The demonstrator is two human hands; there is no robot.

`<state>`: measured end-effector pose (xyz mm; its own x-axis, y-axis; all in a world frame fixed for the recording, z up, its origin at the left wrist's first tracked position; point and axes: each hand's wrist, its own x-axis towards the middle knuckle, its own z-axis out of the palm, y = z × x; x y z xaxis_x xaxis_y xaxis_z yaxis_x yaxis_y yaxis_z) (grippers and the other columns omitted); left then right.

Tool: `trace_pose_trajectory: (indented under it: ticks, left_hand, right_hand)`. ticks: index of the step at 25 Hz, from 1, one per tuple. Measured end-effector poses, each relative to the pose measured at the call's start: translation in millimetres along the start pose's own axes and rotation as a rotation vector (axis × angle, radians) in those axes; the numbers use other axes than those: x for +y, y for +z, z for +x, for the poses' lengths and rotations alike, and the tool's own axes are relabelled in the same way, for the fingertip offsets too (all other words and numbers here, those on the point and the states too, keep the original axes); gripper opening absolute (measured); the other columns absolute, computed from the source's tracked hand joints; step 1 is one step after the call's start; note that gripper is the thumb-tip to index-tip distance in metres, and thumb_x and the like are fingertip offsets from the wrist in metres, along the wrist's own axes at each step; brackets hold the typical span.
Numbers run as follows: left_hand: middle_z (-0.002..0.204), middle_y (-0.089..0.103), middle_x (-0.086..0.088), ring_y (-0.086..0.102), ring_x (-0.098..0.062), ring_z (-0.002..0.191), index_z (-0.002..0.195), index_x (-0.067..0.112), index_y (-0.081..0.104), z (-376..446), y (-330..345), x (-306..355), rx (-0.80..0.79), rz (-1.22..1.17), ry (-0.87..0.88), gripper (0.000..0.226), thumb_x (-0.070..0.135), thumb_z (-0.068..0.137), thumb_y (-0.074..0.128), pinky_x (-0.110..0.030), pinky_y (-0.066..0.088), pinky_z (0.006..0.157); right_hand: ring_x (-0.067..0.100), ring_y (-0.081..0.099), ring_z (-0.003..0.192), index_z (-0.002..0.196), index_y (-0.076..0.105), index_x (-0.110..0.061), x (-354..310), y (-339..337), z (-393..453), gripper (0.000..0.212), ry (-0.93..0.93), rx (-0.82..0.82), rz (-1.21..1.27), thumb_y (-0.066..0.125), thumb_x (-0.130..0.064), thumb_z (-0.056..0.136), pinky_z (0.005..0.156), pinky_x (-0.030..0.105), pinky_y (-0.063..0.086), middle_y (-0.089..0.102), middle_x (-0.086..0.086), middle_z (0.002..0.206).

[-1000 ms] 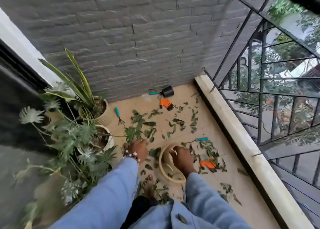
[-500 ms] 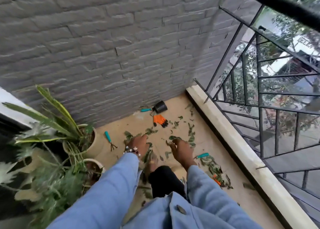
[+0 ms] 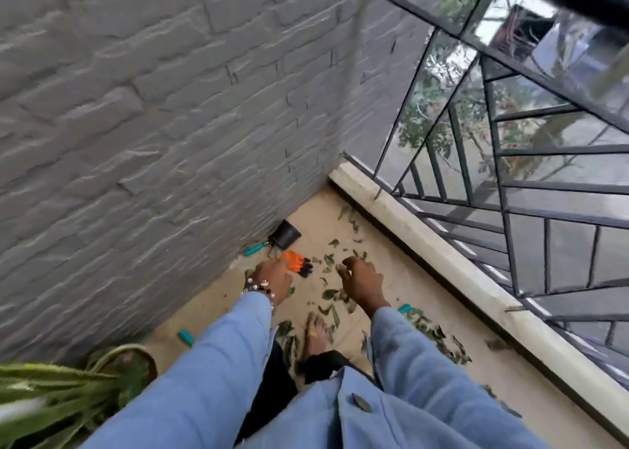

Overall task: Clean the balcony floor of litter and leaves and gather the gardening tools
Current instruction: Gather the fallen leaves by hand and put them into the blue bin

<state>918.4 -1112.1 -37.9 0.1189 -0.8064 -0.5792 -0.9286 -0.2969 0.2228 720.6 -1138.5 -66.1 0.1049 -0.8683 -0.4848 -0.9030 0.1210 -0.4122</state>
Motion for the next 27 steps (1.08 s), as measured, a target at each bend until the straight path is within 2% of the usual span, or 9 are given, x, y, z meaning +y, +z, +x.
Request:
trace_pose_trajectory:
  ticks: [4, 8, 10, 12, 17, 22, 27]
  left_hand:
    - [0.123, 0.063, -0.009, 0.058, -0.031, 0.112, 0.126, 0.018, 0.054, 53.9, -36.2, 10.0, -0.027, 0.071, 0.111, 0.032, 0.017, 0.094, 0.046, -0.035, 0.046, 0.091]
    - [0.125, 0.060, -0.012, 0.057, -0.032, 0.113, 0.132, 0.019, 0.049, 110.6, -63.1, 15.5, -0.120, 0.134, 0.207, 0.037, 0.023, 0.096, 0.046, -0.039, 0.047, 0.094]
    - [0.128, 0.059, -0.013, 0.057, -0.031, 0.114, 0.135, 0.018, 0.047, 133.8, -72.7, 18.8, -0.166, 0.115, 0.245, 0.039, 0.024, 0.096, 0.046, -0.035, 0.047, 0.092]
    - [0.128, 0.059, -0.014, 0.056, -0.031, 0.115, 0.136, 0.015, 0.047, 160.5, -88.0, 19.8, -0.188, 0.109, 0.297, 0.039, 0.022, 0.098, 0.044, -0.030, 0.045, 0.087]
    - [0.119, 0.064, -0.017, 0.059, -0.034, 0.108, 0.129, 0.014, 0.053, 244.8, -113.5, 12.3, -0.268, 0.221, 0.385, 0.035, 0.021, 0.095, 0.048, -0.037, 0.049, 0.088]
    - [0.119, 0.064, -0.016, 0.059, -0.032, 0.109, 0.127, 0.011, 0.055, 317.7, -93.4, 16.5, -0.316, 0.219, 0.402, 0.033, 0.019, 0.096, 0.049, -0.033, 0.046, 0.087]
    - [0.115, 0.067, -0.014, 0.060, -0.031, 0.109, 0.128, 0.013, 0.056, 434.4, 3.3, 21.0, -0.326, 0.114, 0.309, 0.034, 0.019, 0.095, 0.051, -0.033, 0.048, 0.090]
  right_hand:
    - [0.030, 0.055, 0.110, 0.114, 0.060, -0.017, -7.7, -14.6, 29.6, 0.034, 0.111, 0.042, 0.054, 0.042, -0.041, 0.098, 0.090, 0.041, 0.041, 0.064, 0.009, 0.115]
    - [0.031, 0.055, 0.110, 0.114, 0.060, -0.015, -17.0, -14.7, 54.8, 0.032, 0.241, 0.063, 0.110, 0.043, -0.037, 0.098, 0.084, 0.036, 0.040, 0.064, 0.009, 0.116]
    - [0.031, 0.056, 0.107, 0.112, 0.061, -0.017, -21.7, -12.0, 66.9, 0.030, 0.315, 0.093, 0.146, 0.044, -0.037, 0.096, 0.082, 0.036, 0.041, 0.065, 0.009, 0.113]
    - [0.032, 0.057, 0.106, 0.110, 0.061, -0.017, -30.5, -7.5, 82.7, 0.028, 0.407, 0.128, 0.211, 0.045, -0.035, 0.095, 0.084, 0.038, 0.042, 0.066, 0.009, 0.110]
    - [0.030, 0.055, 0.110, 0.114, 0.060, -0.019, -59.2, 9.4, 136.6, 0.027, 0.533, 0.155, 0.273, 0.045, -0.034, 0.096, 0.092, 0.043, 0.044, 0.064, 0.007, 0.113]
    - [0.030, 0.056, 0.110, 0.117, 0.059, -0.018, -38.3, 37.7, 205.6, 0.029, 0.519, 0.119, 0.301, 0.046, -0.031, 0.094, 0.092, 0.044, 0.045, 0.065, 0.007, 0.113]
    - [0.032, 0.056, 0.109, 0.117, 0.057, -0.015, 38.5, 107.4, 337.0, 0.030, 0.459, 0.001, 0.288, 0.046, -0.030, 0.093, 0.091, 0.045, 0.047, 0.064, 0.009, 0.115]
